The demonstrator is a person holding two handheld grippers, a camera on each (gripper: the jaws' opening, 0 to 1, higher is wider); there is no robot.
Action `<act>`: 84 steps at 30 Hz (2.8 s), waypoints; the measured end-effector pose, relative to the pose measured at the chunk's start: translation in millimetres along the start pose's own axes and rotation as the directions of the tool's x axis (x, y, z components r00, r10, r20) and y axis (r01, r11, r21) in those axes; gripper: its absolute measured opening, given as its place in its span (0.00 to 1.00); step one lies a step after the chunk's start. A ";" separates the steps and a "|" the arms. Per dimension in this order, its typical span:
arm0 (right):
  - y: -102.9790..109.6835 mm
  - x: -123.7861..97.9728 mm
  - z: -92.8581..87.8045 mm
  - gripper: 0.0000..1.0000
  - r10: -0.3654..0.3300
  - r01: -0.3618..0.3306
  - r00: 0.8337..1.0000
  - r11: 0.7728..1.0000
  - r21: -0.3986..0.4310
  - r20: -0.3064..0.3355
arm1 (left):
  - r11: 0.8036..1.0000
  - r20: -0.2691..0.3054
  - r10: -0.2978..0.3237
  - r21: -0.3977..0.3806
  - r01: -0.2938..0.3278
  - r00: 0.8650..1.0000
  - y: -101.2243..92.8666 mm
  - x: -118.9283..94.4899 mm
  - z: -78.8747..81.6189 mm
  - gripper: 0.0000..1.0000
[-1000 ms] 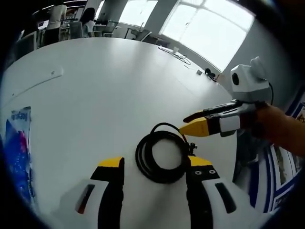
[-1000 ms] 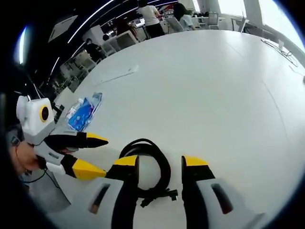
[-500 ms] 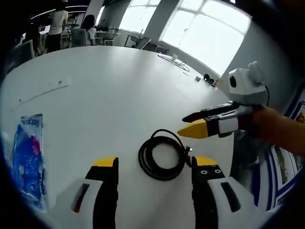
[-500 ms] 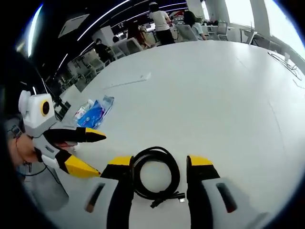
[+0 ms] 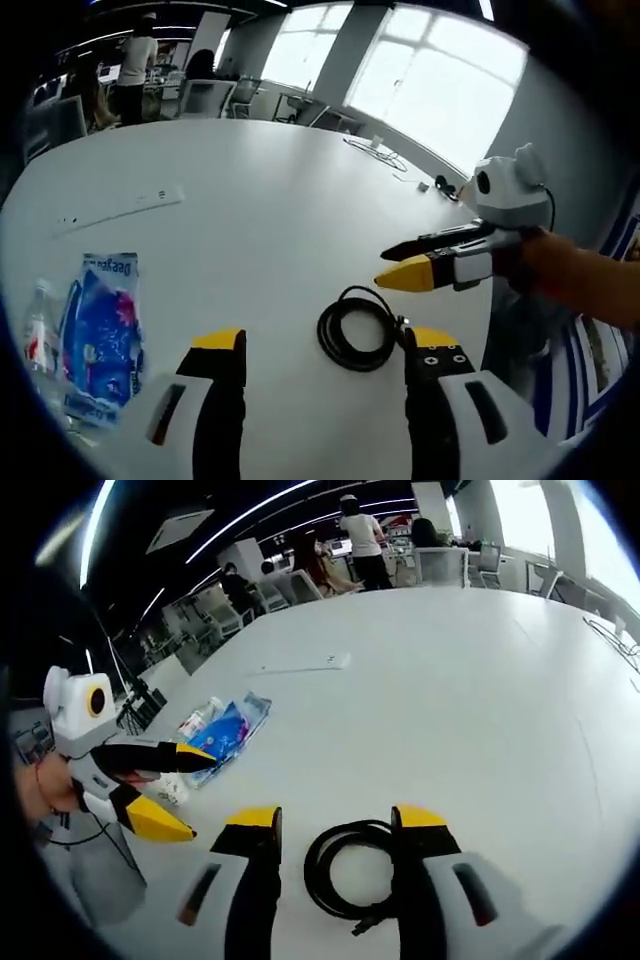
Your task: Arrange the tabletop items into an orderly group along one side of the table until the central work area is clear of visible clutter.
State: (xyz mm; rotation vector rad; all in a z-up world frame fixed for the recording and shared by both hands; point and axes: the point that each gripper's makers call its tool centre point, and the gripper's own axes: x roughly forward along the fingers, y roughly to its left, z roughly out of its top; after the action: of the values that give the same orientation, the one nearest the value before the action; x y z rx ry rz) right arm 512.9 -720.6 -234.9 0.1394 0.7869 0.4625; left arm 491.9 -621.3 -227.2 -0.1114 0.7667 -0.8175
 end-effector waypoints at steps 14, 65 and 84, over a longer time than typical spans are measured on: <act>62.0 34.8 35.4 0.41 0.096 -0.094 0.995 0.991 -0.090 0.012 | 0.997 0.060 0.066 -0.032 -0.064 0.996 48.6 -56.7 4.7 0.65; 185.2 182.8 70.0 0.37 0.245 -0.301 0.950 0.886 -0.352 -0.194 | 0.917 0.206 0.345 -0.283 -0.282 0.916 193.4 -199.9 -20.0 0.68; 169.9 239.2 51.0 0.30 0.233 -0.331 0.930 0.870 -0.365 -0.285 | 0.891 0.192 0.377 -0.341 -0.299 0.906 223.2 -199.5 -38.8 0.68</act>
State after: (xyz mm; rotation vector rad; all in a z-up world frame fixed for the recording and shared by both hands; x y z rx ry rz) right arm 636.3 -458.9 -305.2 -0.1972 0.8865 0.9289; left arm 517.2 -320.5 -223.9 -0.3417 0.6394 -0.3344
